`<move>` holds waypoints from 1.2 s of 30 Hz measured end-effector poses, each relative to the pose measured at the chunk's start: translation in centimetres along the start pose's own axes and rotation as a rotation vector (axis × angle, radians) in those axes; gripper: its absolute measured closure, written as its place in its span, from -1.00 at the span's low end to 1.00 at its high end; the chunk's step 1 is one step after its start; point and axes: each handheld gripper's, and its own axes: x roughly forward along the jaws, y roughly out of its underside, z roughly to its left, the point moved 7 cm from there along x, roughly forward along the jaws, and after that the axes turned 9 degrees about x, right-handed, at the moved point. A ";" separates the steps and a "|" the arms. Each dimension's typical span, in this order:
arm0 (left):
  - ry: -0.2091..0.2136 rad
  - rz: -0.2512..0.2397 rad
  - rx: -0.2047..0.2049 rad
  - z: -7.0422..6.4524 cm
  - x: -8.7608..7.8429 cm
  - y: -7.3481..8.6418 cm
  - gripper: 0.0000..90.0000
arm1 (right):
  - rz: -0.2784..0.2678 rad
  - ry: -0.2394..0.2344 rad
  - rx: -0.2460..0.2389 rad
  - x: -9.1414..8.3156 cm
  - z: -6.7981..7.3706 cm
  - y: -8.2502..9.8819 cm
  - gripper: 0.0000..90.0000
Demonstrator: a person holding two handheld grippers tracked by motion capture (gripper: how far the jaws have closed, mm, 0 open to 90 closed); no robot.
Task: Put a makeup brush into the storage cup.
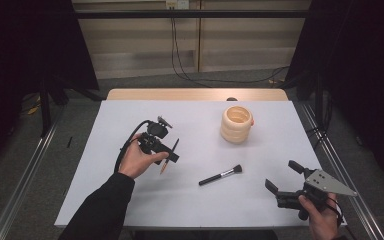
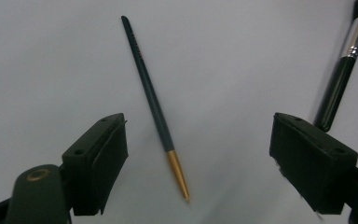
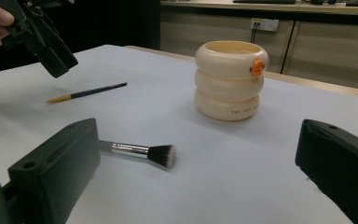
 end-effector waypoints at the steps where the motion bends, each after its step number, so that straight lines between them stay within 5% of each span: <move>1: -0.007 0.008 -0.005 0.2 0.0 0.0 -0.58 | 0.001 -0.001 -0.001 0.0 0.0 0.0 -1.00; 7: -0.002 0.047 -0.031 0.4 0.7 0.2 -0.55 | 0.002 -0.008 -0.004 0.1 0.1 0.0 -1.00; 17: -0.052 0.086 -0.010 0.1 1.4 0.2 -0.02 | 0.010 -0.016 -0.005 0.1 0.2 0.1 -1.00; 26: -0.061 0.127 -0.080 0.5 1.9 0.5 0.33 | 0.038 -0.032 -0.008 0.3 0.4 0.5 -1.00; 31: -0.061 0.145 -0.106 0.6 2.3 0.6 0.33 | 0.040 -0.040 -0.015 0.3 0.5 0.5 -1.00; 34: -0.044 0.194 -0.081 0.4 2.9 0.9 0.34 | 0.037 -0.043 -0.015 0.3 0.6 0.4 -1.00; 36: -0.074 0.207 -0.084 0.8 3.2 0.9 0.32 | 0.037 -0.045 -0.019 0.4 0.6 0.5 -1.00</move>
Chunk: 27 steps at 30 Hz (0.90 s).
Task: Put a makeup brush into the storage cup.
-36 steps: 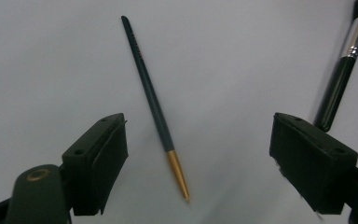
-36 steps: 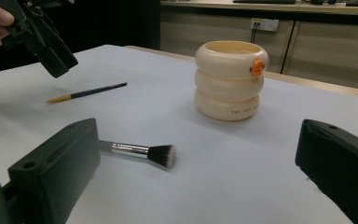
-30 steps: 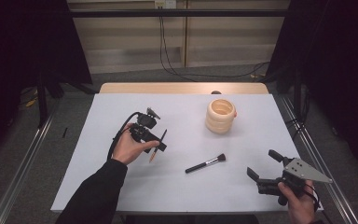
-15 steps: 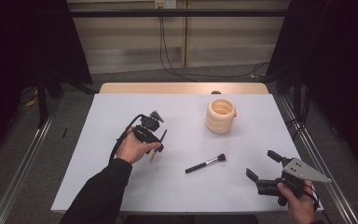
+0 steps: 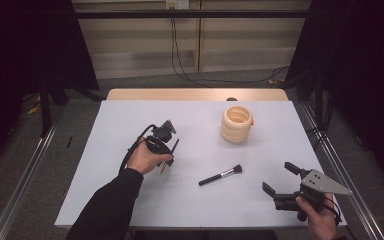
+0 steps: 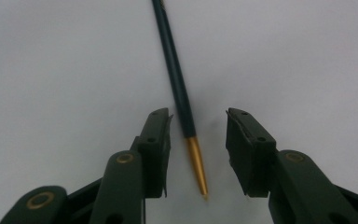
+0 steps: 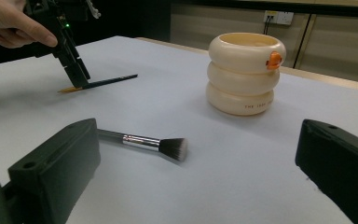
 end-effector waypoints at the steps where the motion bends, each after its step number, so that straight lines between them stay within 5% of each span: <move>1: 0.005 0.007 0.001 0.0 0.1 0.0 0.33 | 0.001 0.000 0.001 0.0 0.0 0.0 -1.00; 4: 0.003 0.029 -0.002 0.1 0.6 -0.1 0.41 | 0.004 -0.005 0.000 0.0 0.0 0.0 -1.00; 7: -0.054 0.055 0.021 0.0 0.8 -0.1 0.53 | 0.010 -0.002 0.001 0.1 0.0 0.1 -1.00; 10: -0.041 0.064 -0.004 0.3 0.8 -0.1 0.65 | 0.010 -0.009 -0.005 0.1 0.2 0.1 -1.00; 15: -0.062 0.108 0.033 0.1 0.8 -0.4 0.73 | 0.019 -0.012 -0.008 0.1 0.2 0.2 -1.00; 17: -0.067 0.105 0.064 0.0 0.9 -0.5 0.80 | 0.021 -0.015 -0.008 0.1 0.3 0.2 -1.00; 27: -0.034 0.095 0.057 0.1 0.9 -0.4 0.85 | 0.016 -0.017 -0.007 0.1 0.4 0.1 -1.00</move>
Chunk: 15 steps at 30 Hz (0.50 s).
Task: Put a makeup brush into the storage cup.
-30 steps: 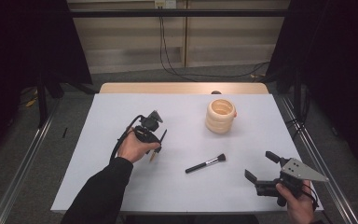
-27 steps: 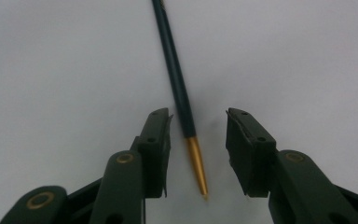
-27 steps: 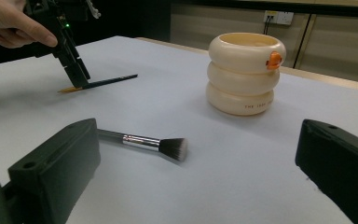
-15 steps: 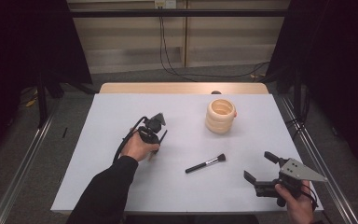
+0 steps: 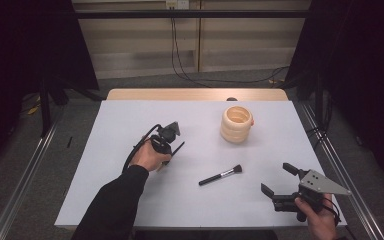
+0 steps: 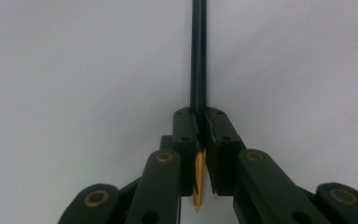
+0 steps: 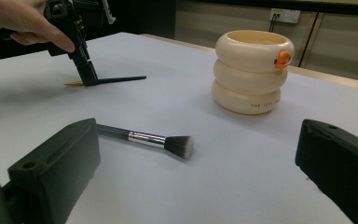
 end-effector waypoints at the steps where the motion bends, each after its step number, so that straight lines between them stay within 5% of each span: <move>1: 0.003 -0.004 -0.006 0.0 0.0 0.0 0.85 | 0.000 0.002 0.002 0.0 0.0 0.0 -1.00; 11: 0.048 -0.009 0.009 0.3 -0.3 0.3 0.86 | -0.001 0.008 -0.003 0.0 -0.2 0.0 -1.00; 15: 0.073 -0.030 -0.014 0.4 -0.3 0.7 0.87 | 0.001 0.008 -0.002 -0.1 -0.2 0.0 -1.00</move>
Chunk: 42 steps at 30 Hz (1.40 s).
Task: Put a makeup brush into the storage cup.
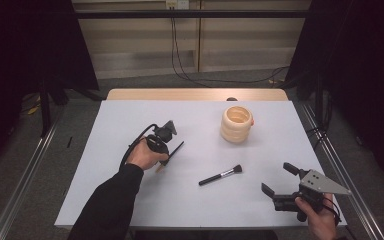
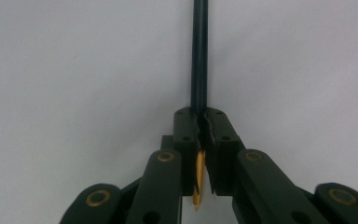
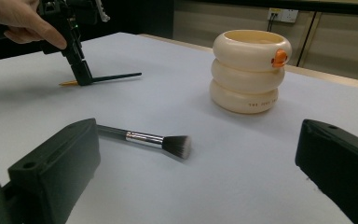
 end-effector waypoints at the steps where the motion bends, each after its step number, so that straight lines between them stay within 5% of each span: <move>1: 0.006 0.002 0.000 0.0 0.0 0.1 0.87 | 0.003 -0.002 0.001 0.0 0.0 0.0 -1.00; 26: 0.057 -0.094 -0.060 0.6 -1.1 1.0 0.87 | 0.001 0.002 0.003 0.0 0.0 0.0 -1.00; 42: 0.071 -0.287 -0.078 0.8 -3.3 2.0 0.87 | -0.002 0.003 0.006 0.0 0.0 0.0 -1.00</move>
